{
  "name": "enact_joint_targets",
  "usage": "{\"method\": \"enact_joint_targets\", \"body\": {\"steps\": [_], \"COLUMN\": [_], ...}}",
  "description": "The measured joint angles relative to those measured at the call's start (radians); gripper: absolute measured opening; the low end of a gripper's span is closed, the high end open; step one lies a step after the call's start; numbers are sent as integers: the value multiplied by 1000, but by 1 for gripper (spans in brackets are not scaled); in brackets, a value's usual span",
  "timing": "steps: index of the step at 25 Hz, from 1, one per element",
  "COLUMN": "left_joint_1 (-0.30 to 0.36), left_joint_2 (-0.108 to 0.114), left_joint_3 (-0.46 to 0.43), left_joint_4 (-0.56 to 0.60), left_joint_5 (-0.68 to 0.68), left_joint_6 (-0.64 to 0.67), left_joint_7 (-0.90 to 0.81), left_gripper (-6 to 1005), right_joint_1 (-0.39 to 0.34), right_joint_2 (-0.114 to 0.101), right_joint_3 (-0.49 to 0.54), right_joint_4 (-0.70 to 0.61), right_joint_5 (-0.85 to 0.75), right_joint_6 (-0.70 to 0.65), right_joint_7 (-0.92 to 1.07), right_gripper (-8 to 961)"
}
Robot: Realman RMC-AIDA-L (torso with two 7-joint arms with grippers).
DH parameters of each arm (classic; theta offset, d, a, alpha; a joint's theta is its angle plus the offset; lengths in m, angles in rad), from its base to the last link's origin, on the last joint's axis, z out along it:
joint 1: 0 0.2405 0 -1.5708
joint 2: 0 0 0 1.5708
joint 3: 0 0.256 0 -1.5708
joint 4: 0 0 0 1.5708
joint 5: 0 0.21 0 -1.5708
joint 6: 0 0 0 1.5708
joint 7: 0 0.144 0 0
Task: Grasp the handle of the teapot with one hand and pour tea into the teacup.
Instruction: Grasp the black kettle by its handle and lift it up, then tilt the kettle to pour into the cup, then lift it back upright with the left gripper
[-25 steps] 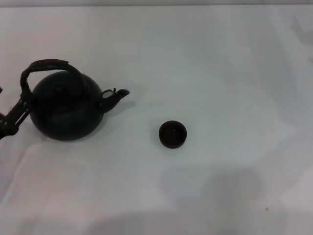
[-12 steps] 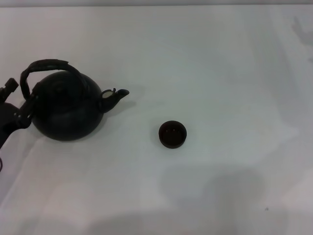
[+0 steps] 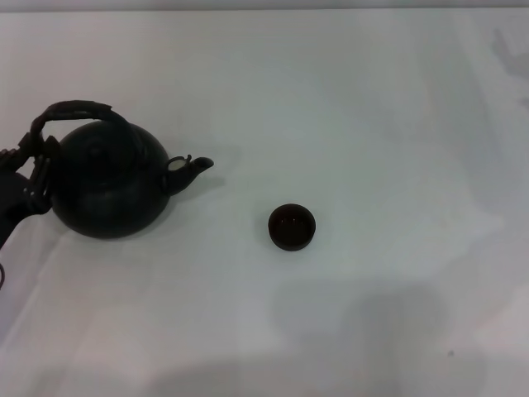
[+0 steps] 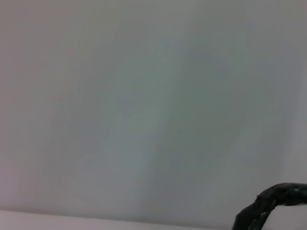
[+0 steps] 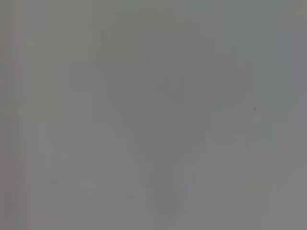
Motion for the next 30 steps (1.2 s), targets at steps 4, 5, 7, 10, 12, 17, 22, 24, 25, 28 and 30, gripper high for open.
{"method": "enact_joint_targets", "body": {"steps": [4, 5, 7, 10, 12, 17, 22, 24, 25, 28, 30], "left_joint_1": [-4, -6, -10, -14, -20, -31, -73, -93, -104, -136, -154], "left_joint_2": [0, 1, 1, 2, 2, 3, 3, 3, 2, 2, 2], "left_joint_3": [-1, 0, 0, -2, -3, 3, 6, 9, 11, 19, 23], "left_joint_4": [4, 4, 4, 5, 8, 49, 77, 79, 79, 80, 80], "left_joint_5": [0, 0, 0, 0, 0, 7, 37, 61, 73, 105, 124], "left_joint_6": [1, 2, 4, 5, 11, 46, 58, 58, 58, 55, 52], "left_joint_7": [0, 0, 0, 0, 0, 1, 57, 108, 134, 182, 210], "left_gripper": [358, 311, 216, 163, 159, 153, 151, 149, 148, 146, 144], "right_joint_1": [-4, -5, -5, -5, -6, -6, -7, -7, -7, -7, -6], "right_joint_2": [1, 1, 1, 2, 3, 3, 3, 3, 3, 3, 4], "right_joint_3": [0, 0, 0, 0, 0, 0, 0, 0, 0, -3, -3], "right_joint_4": [1, 2, 2, 3, 6, 15, 15, 16, 16, 17, 21], "right_joint_5": [1, 1, 1, 2, 2, 2, 2, 1, 1, 1, 1], "right_joint_6": [0, 0, 0, 0, 0, 0, 0, 0, 0, 0, 0], "right_joint_7": [1, 1, 1, 2, 2, 3, 3, 3, 4, 6, 7], "right_gripper": [829, 829, 829, 829, 829, 829, 829, 829, 829, 829, 829]}}
